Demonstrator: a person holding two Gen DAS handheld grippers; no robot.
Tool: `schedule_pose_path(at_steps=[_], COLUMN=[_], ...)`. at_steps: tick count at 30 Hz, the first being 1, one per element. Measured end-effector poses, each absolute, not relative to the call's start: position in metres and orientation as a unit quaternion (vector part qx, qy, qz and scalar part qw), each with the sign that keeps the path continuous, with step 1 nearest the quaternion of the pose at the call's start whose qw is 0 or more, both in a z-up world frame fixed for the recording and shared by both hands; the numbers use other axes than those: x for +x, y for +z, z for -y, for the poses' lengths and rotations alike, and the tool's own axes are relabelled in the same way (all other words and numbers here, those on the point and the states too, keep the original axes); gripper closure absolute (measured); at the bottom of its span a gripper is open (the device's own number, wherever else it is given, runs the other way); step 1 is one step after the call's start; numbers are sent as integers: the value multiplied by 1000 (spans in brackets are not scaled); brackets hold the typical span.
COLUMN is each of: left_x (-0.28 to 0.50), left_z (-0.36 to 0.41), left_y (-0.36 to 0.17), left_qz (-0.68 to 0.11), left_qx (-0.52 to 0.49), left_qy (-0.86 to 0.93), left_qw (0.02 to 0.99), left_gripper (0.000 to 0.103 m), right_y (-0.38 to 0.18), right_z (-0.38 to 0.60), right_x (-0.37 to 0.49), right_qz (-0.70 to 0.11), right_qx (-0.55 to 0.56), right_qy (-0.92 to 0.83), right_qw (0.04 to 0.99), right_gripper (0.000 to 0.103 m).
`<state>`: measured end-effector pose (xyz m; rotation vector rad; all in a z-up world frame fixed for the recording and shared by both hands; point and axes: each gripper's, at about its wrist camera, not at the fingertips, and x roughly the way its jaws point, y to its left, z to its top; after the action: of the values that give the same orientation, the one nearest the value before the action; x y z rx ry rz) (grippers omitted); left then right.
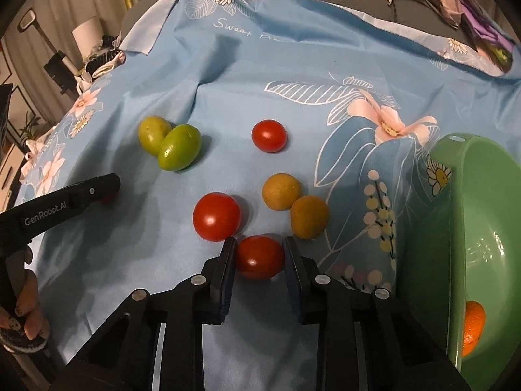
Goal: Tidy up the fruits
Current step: 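Grasp a red tomato with the right tool while the left tool grasps another red tomato, then carry the red tomato over the bowl with the right tool while the left tool carries its tomato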
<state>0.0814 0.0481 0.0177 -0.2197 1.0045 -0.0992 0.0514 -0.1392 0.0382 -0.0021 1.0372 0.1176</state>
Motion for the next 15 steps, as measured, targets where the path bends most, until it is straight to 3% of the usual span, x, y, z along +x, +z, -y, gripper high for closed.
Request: schedule_pose_path(at_steps=[5, 15], left_x=[73, 33], left_z=[-58, -57], left_y=[25, 78], left_qz=[-479, -405], left_qx=[-147, -156], left_qy=[-64, -84], left_qw=[863, 897], left_gripper=[74, 74], right_y=[40, 72], right_z=[141, 151], right_x=[49, 35], right_qz=[-493, -447], right_qx=[6, 47], right_qy=[62, 80], right_qw=[868, 889], right_gripper=[73, 73])
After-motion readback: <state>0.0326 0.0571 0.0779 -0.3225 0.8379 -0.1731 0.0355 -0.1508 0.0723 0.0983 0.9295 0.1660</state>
